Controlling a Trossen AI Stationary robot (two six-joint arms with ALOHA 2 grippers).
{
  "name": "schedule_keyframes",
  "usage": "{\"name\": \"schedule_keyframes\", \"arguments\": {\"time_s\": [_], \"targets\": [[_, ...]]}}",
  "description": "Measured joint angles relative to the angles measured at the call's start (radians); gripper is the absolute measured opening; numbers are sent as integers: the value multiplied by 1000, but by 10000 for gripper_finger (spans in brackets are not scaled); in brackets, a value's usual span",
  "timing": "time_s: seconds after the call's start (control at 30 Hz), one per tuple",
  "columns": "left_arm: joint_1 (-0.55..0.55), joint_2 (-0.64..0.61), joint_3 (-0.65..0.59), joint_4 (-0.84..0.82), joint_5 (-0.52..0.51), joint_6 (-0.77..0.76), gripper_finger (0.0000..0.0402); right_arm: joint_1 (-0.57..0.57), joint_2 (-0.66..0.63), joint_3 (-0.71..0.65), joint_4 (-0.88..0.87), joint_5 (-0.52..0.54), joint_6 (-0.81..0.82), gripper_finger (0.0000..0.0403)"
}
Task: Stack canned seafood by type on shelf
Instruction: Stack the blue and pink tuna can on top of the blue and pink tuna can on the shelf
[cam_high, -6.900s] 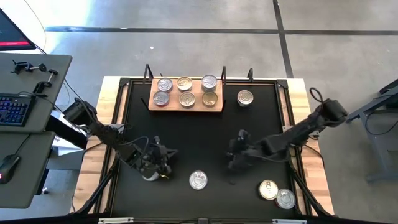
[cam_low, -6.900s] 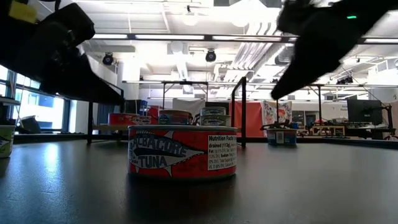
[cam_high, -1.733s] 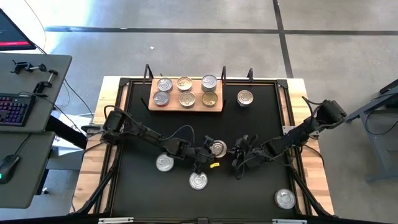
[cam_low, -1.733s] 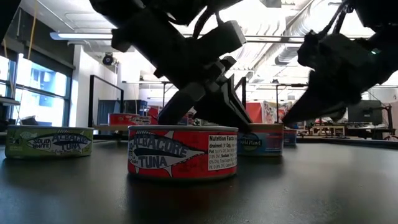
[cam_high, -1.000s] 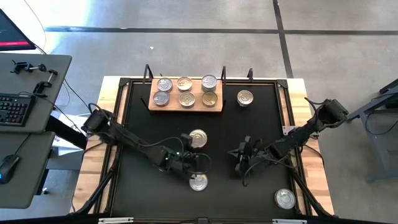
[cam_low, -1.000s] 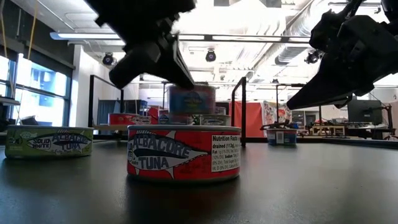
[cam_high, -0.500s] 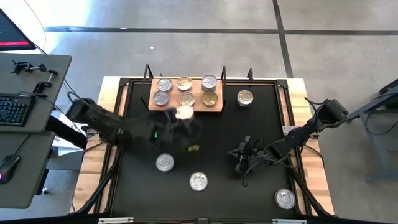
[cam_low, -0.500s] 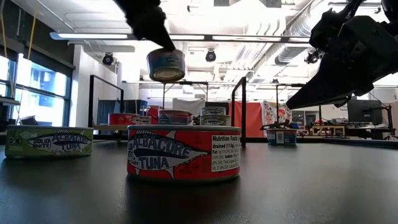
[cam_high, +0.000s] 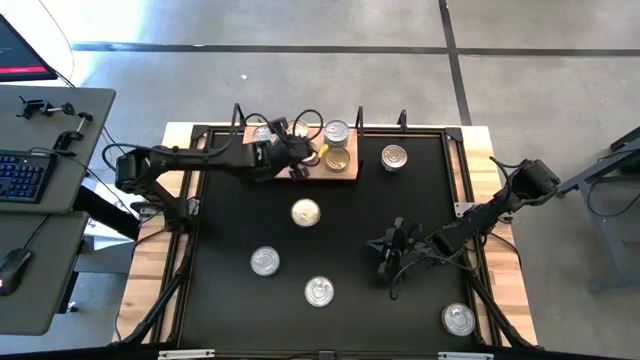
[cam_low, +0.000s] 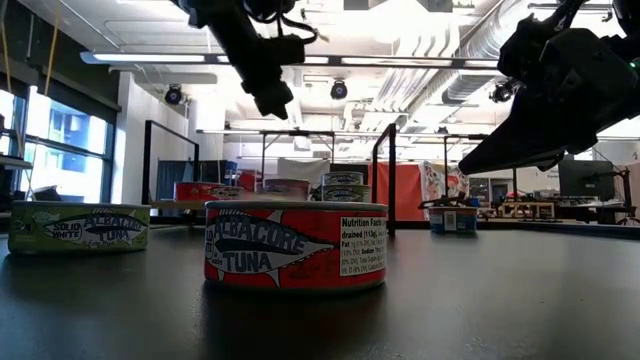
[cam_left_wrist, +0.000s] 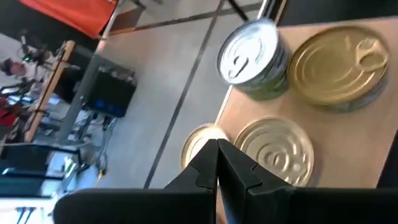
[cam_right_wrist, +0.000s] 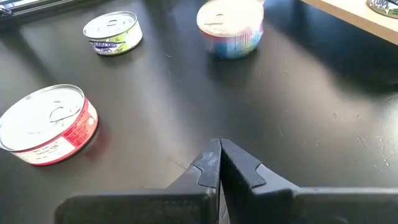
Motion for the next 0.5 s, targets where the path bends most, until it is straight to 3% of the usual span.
{"name": "schedule_keyframes", "arguments": {"time_s": [0.2, 0.37, 0.5], "targets": [[-56, -3, 0, -1, 32, 23, 1, 0, 0, 0, 0, 0, 0, 0], [-196, -6, 0, -86, 34, 12, 0, 0, 2, 0, 1, -2, 0, 0], [-323, -6, -48, -103, 36, -85, 0, -9, 29, 0, 8, -2, -34, 2]]}}
